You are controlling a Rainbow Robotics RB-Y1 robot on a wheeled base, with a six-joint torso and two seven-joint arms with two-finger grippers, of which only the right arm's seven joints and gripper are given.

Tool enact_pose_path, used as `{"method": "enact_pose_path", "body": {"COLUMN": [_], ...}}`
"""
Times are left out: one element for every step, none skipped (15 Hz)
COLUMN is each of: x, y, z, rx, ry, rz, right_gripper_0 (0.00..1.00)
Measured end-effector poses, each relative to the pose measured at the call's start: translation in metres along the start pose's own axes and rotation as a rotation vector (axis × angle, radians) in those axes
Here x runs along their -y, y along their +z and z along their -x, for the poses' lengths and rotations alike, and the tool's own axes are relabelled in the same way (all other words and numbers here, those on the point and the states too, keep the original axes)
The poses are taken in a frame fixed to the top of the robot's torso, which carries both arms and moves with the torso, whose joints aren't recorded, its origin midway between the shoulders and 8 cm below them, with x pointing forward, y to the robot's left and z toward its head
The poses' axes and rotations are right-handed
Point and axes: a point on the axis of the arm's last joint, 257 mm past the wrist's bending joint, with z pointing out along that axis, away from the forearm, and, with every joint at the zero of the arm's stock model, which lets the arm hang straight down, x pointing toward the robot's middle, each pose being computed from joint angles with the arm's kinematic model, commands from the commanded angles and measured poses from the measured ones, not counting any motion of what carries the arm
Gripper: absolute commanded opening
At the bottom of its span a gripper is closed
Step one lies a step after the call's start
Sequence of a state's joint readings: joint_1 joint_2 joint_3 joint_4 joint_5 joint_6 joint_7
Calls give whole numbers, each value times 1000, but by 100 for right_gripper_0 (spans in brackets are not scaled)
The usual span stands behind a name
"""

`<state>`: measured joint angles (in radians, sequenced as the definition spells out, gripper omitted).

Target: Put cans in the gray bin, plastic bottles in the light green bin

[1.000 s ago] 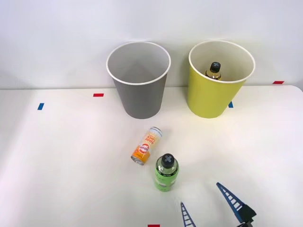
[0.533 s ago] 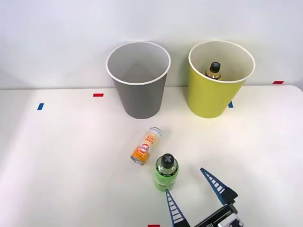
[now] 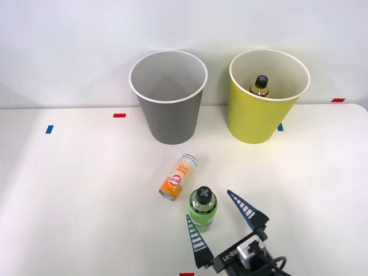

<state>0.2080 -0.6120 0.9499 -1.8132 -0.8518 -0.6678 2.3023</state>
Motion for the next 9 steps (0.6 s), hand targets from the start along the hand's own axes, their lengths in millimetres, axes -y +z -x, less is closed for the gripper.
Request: {"method": "enact_pose_path", "body": {"x": [-3,-7,-10,-11,-12,-13,-15,-15,-15], "y": [6,13,20,24,27,29,31,33,34], "z": [1,1,1,0,0,0,-2,-3,-3], "rx": [-1,-5,-9,-14,-18,-22,-29,-34,-37], "ry": [8,14,20,23,22,22,24,32,37], "rz": [6,18,28,36,41,45,51,50,48], "right_gripper_0": [100,100,100,100,100,100,100,100,100]}}
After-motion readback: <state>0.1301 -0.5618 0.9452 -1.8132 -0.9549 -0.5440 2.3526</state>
